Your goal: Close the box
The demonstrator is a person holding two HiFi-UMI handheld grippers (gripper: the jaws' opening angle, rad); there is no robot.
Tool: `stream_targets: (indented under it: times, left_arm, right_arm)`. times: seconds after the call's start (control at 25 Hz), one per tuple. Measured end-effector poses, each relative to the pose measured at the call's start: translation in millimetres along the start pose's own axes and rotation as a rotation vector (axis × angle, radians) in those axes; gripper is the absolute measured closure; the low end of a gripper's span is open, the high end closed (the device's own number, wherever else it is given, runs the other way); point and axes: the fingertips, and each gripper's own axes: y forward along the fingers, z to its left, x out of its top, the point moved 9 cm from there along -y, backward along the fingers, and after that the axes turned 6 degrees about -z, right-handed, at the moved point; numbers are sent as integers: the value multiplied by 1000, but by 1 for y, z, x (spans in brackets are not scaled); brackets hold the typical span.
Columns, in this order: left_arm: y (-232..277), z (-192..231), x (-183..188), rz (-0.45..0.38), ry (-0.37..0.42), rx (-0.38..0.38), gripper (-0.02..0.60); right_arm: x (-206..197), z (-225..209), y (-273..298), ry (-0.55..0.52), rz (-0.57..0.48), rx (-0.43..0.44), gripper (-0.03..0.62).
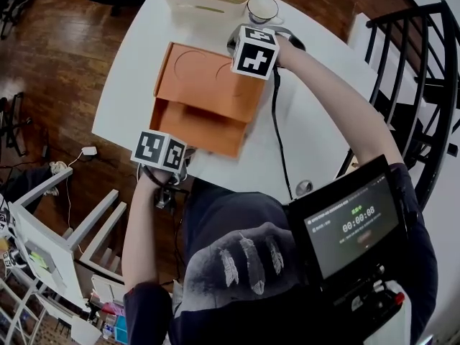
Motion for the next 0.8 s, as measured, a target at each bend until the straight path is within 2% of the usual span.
stream_targets:
  times: [0.28, 0.8]
  left_arm:
    - [-5, -6, 14, -67, 21, 39, 568]
    - [-7, -14, 40, -75, 70, 56, 568]
  right_arm:
    - [2, 0, -1, -10, -11, -1, 589]
    - [-3, -1, -4, -10, -19, 1, 589]
